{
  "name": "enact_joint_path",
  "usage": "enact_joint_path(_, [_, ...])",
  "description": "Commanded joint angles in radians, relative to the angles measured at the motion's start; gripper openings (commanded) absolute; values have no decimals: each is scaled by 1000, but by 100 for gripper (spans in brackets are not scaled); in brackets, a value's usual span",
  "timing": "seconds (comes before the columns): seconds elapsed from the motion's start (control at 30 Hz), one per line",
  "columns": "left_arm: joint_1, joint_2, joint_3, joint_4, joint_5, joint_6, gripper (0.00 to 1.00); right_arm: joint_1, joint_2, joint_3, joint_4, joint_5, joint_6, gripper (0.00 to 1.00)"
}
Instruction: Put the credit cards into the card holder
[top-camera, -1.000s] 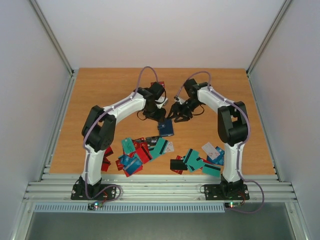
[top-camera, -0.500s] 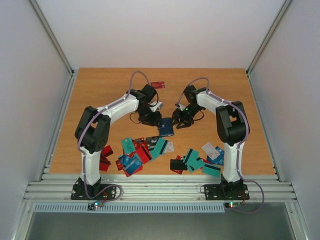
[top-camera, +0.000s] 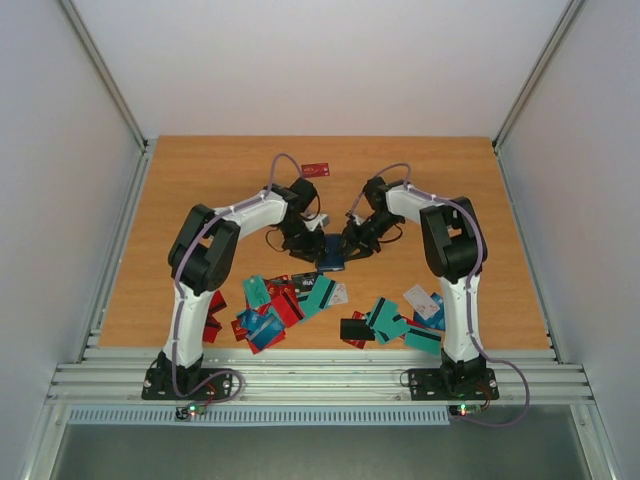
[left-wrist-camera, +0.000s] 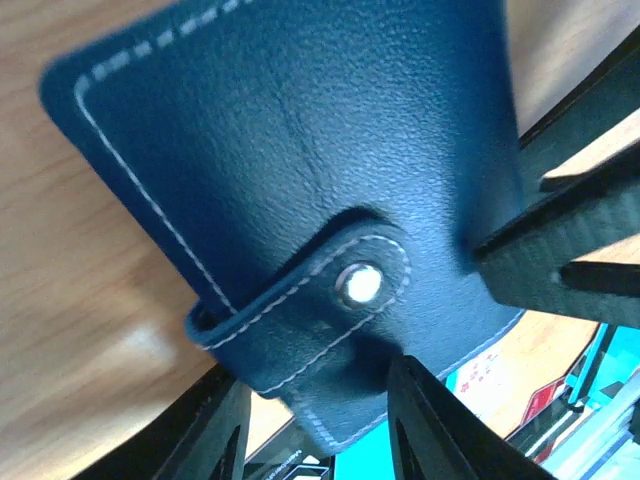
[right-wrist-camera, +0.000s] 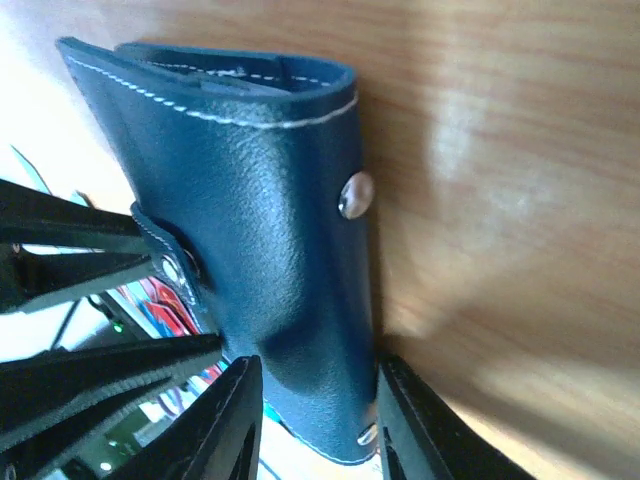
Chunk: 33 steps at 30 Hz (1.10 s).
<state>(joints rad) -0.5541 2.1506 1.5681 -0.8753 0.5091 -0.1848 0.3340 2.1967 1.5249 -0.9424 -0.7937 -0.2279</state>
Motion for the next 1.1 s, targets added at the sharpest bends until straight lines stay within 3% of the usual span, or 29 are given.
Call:
enact_joint_path(0.0, [12,47,46,37,30,-9,40,7,63,42,36,-32,36,30])
enact_joint_path(0.1, [20,59,69,50,24,-21,39,7,92,74,43,-45,65,24])
enact_joint_path(0.27, [55,75,116,72,-6,-51,39,7,153,180,29,-60,107,22])
enact_joint_path(0.57, [137,112,237,32,-54,-55,56,5,307,468,-41,-63,180,22])
enact_joint_path(0.67, [150,89,236,29,-54,-53,64,5,317,518,-60,-57,176,26])
enact_joint_path(0.8, [165,32,228,13,-80,-51,73,4,292,543,-63,-48,167,38])
enact_joint_path(0.97, [181,-67,209,-11,-137,-36,97,3,220,562,-71,-20,153,53])
enact_joint_path(1.07, [190,-129,199,-24,-174,-25,99,3,165,569,-91,15,134,60])
